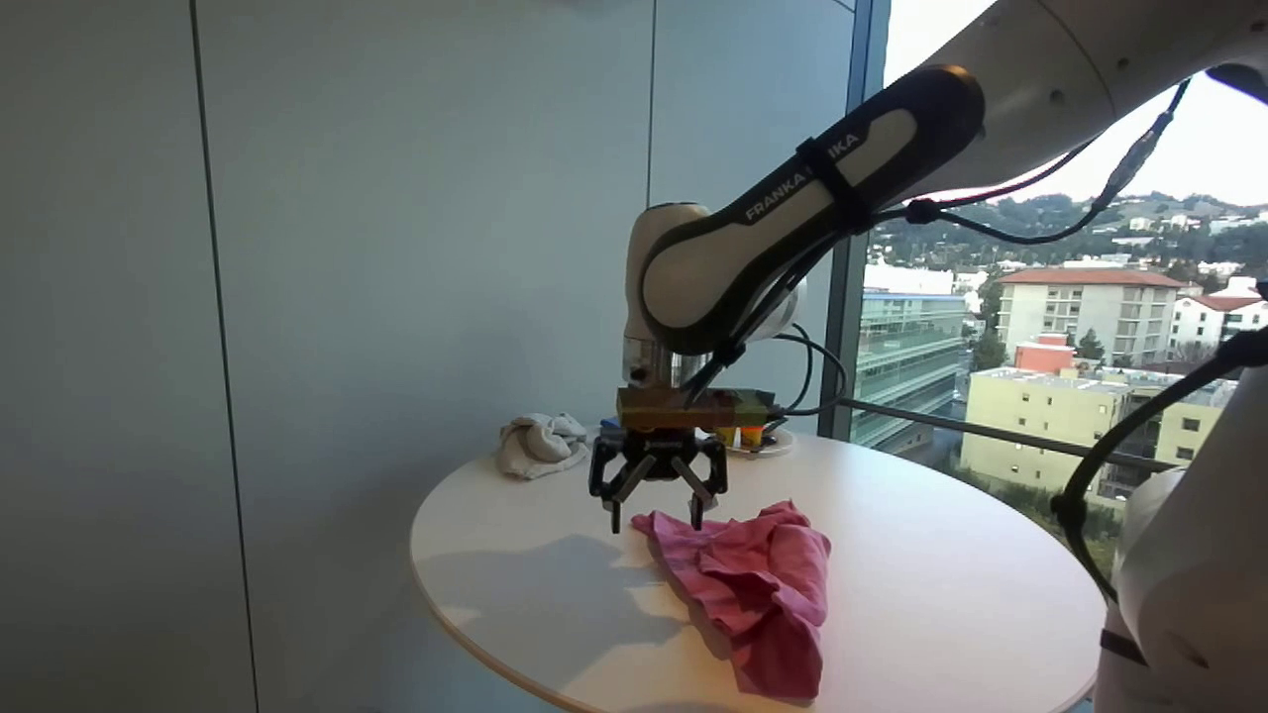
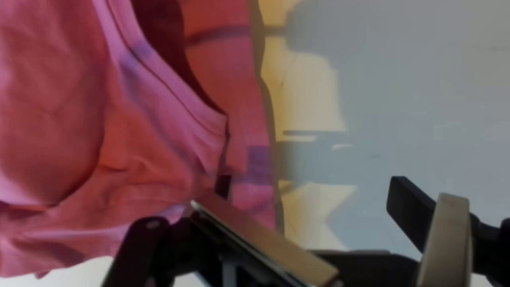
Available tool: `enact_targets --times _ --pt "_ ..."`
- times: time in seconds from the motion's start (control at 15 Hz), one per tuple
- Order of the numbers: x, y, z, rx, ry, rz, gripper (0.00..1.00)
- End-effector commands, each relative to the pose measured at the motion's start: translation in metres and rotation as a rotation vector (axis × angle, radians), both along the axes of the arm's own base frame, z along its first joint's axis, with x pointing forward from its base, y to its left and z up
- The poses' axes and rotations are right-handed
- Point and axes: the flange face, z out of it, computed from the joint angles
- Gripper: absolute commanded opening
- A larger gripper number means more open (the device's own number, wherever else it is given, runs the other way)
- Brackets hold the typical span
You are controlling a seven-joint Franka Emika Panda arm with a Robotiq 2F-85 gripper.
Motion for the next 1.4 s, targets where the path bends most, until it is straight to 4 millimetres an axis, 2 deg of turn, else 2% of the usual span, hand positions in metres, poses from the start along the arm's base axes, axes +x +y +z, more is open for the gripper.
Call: enact_targets --times 0.0,0.2,0.4,0.67,0.93,1.33 --pt "-0.026 0.004 0.011 -0.05 0.096 -0.073 1.0" --pt "-0.041 0.005 0.009 -0.084 0.184 -0.119 1.0" --pt "-0.044 -0.002 -0.001 -0.123 0.202 -0.168 1.0" --pt "-0.039 -0.025 -0.02 -0.168 0.204 -0.243 1.0" --pt "-0.033 -0.046 -0.029 -0.207 0.188 -0.271 1.0" --pt "-0.008 -0.039 -0.035 -0.05 0.007 -0.213 1.0"
